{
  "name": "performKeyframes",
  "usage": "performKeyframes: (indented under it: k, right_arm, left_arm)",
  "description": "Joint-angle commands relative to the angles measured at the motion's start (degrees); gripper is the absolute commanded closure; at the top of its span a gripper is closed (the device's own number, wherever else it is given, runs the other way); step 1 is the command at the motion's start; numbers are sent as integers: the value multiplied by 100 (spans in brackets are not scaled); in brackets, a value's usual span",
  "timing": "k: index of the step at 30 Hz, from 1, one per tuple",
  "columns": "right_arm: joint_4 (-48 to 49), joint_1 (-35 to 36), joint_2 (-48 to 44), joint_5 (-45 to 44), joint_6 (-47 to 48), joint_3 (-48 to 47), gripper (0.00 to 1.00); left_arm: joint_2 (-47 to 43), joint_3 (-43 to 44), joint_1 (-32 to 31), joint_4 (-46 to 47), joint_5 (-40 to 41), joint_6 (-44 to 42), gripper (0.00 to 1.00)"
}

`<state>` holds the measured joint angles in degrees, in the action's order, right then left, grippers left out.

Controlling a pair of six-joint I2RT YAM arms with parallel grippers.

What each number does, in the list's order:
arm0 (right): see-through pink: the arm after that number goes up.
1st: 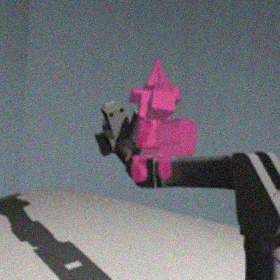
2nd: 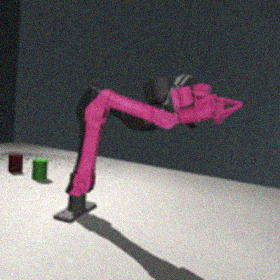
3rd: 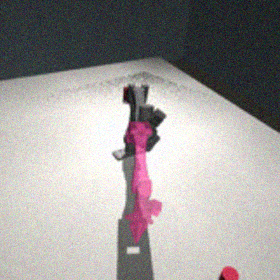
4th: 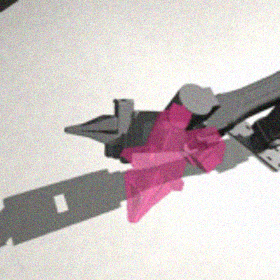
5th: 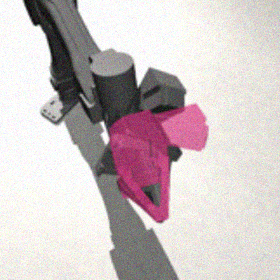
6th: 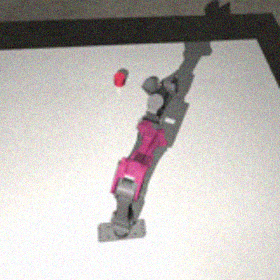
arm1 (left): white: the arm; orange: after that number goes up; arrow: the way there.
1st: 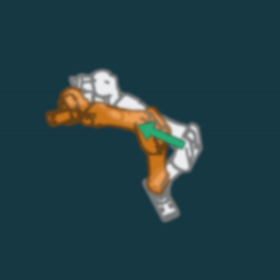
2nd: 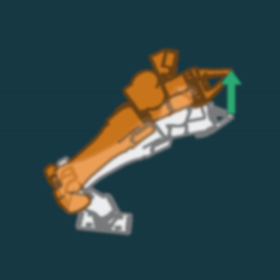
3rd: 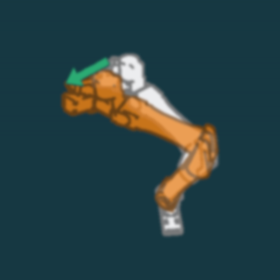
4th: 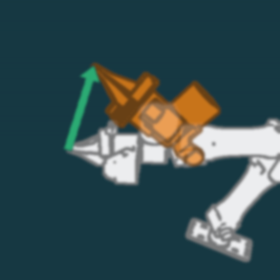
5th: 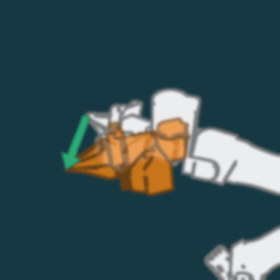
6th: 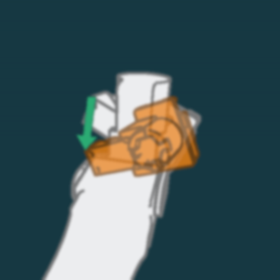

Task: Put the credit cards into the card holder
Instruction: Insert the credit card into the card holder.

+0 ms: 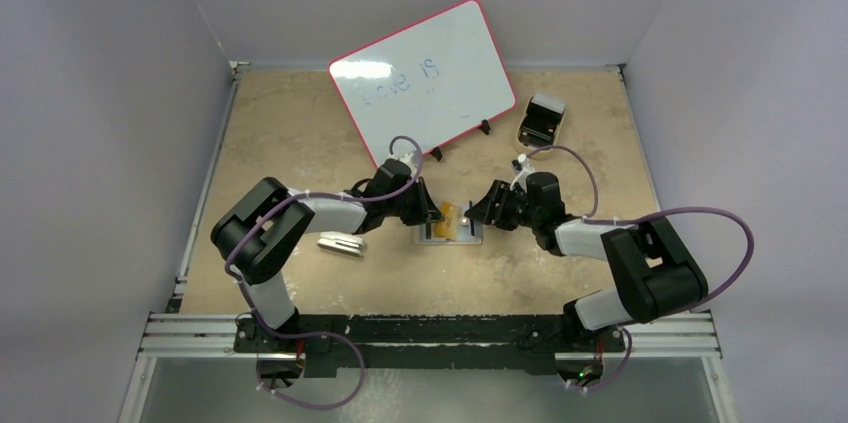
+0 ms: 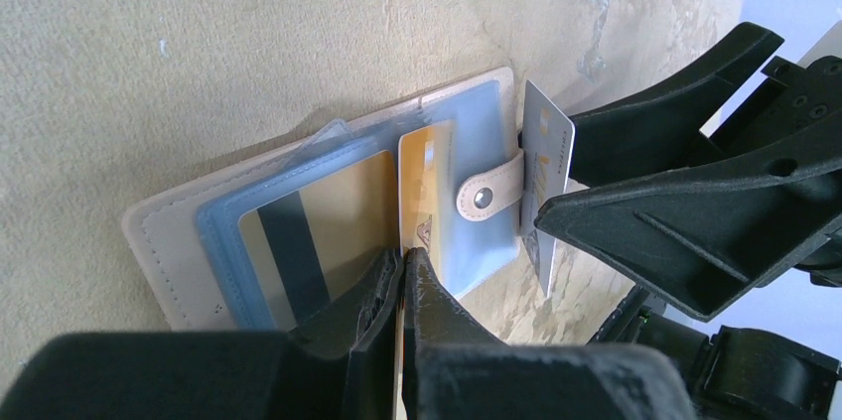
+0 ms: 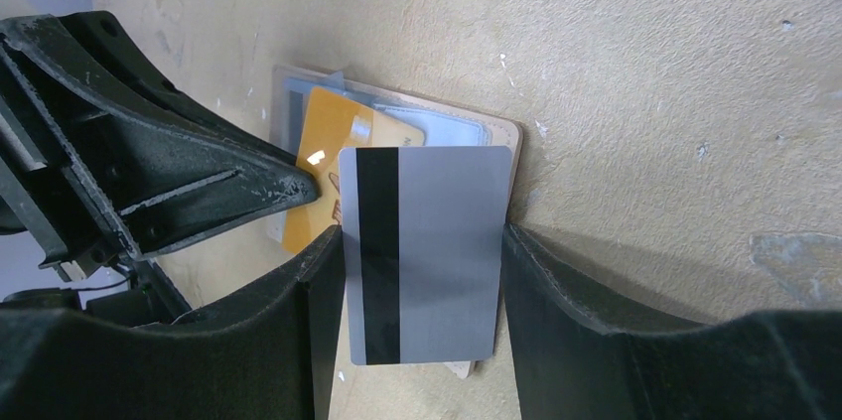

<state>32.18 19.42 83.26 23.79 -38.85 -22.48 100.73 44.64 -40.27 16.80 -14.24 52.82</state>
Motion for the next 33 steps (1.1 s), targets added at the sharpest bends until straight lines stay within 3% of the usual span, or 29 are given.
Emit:
performKeyframes:
  k: [1, 6, 12, 28, 33]
  right_arm:
    - [-28, -13, 65, 152, 63, 81, 100]
    - [12, -13, 115, 185, 34, 121, 100]
    - [175, -9, 161, 223, -68, 205, 100]
    - [505, -9, 237, 374, -310, 330, 100]
    - [357, -8, 92, 404, -285, 262, 100]
  left_arm:
    - [-124, -112, -13, 64, 515, -114, 100]
    - [-239, -409, -71, 449, 548, 223, 100]
    - [-268, -1100, -99, 1821, 353, 1196, 100]
    - [34, -1030, -398, 1988, 614, 1195, 100]
    - [-180, -707, -463, 1302, 855, 980, 84]
